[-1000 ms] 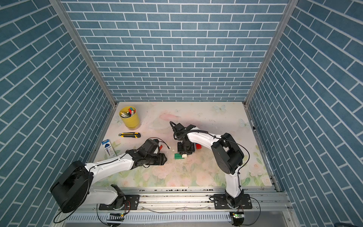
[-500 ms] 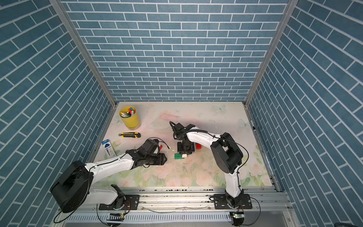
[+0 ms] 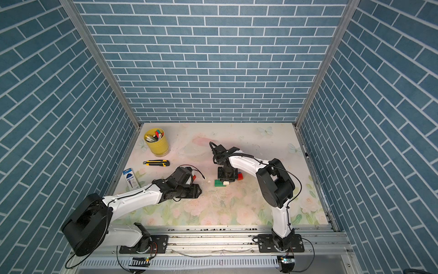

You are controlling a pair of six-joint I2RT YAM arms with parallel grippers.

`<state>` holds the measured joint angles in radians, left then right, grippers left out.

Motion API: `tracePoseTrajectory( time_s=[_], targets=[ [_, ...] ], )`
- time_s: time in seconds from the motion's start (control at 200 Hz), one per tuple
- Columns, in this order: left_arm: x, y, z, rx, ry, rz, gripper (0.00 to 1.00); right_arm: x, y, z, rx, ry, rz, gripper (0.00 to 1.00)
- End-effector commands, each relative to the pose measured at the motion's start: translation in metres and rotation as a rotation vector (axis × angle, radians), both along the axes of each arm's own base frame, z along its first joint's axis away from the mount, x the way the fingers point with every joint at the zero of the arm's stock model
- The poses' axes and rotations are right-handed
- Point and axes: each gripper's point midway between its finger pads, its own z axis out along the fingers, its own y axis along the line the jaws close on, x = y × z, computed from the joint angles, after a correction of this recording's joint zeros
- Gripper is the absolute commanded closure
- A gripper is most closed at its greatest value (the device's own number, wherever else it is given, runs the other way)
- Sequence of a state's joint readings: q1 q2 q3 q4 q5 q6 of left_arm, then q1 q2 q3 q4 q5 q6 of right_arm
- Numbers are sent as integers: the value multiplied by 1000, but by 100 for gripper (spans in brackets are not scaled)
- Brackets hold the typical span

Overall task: Assemble the letter y with lego
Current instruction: Assemble the lego brick with the lego brick, then pick up the lego brick from the center of the board.

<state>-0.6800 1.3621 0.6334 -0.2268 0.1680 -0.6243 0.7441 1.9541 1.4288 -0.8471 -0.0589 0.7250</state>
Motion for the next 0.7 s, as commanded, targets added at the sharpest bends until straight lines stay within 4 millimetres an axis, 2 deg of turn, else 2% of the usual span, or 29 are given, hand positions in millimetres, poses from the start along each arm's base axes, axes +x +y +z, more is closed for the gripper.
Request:
tracePoseTrajectory(
  time_s=[0.0,0.28,0.315,0.495,0.555,0.69],
  targets=[
    [6,2,2,23,-6,9,33,10,-11,-13,-72,-29,-6,72],
    [9,1,5,42,-7,0,33,11,0,1,-6,-43,0,50],
    [15,-3,12,32,-22,-1,33,11,1,1,1,-40,0,50],
    [20,-4,18,32,-29,7,33,5,8,3,58,-28,6,51],
    [23,-2,20,36,-32,15,33,0,15,6,98,-8,10,51],
    [30,4,24,59,-38,36,32,-5,16,10,121,-2,17,51]
  ],
)
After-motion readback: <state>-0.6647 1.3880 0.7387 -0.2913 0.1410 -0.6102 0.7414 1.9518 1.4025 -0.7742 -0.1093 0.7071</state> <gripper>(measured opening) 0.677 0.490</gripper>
